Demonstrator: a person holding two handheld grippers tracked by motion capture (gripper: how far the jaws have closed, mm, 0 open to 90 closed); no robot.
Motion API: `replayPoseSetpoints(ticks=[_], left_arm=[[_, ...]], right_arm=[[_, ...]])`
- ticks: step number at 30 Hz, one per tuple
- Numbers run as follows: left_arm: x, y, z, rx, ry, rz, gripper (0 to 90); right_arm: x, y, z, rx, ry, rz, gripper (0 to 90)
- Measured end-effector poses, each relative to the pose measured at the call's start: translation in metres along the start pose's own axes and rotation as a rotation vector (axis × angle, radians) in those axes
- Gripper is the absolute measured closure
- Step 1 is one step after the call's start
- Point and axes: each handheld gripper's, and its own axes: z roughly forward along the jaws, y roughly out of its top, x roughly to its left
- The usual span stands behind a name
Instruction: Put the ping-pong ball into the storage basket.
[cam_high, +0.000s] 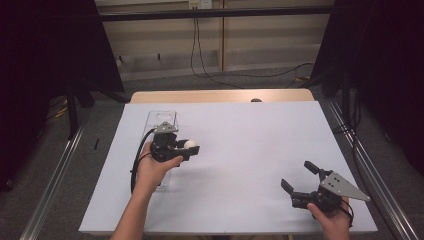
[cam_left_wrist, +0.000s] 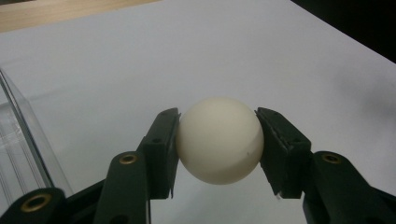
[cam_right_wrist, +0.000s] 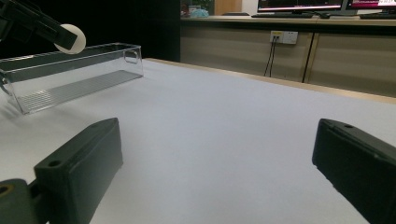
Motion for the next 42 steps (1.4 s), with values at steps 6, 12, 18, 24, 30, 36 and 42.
replayPoseSetpoints(ticks=[6,12,18,24,30,36,42], left_arm=[[0.003,0.000,-0.004,-0.003,0.013,-0.008,51.2],[0.005,0.000,-0.005,-0.001,0.017,-0.014,51.1],[0.007,0.000,-0.006,0.002,0.016,-0.017,51.1],[0.008,0.000,-0.008,0.007,0.024,-0.019,51.1],[0.010,0.000,-0.010,-0.001,0.027,-0.028,51.2],[0.012,0.000,-0.013,-0.003,0.035,-0.027,51.2],[0.014,0.001,-0.017,0.005,0.044,-0.023,51.2]], right_arm=[[0.000,0.000,0.000,-0.001,-0.002,-0.001,1.3],[0.000,0.000,0.000,-0.001,-0.002,-0.001,1.4],[0.000,0.000,0.000,0.003,-0.001,0.005,1.4],[0.000,0.000,-0.001,0.002,-0.003,0.008,1.4],[-0.001,0.000,-0.001,-0.002,0.000,0.003,1.4],[0.000,0.000,-0.001,0.000,0.001,0.007,1.4],[0.000,0.000,0.000,0.000,-0.003,0.008,1.3]])
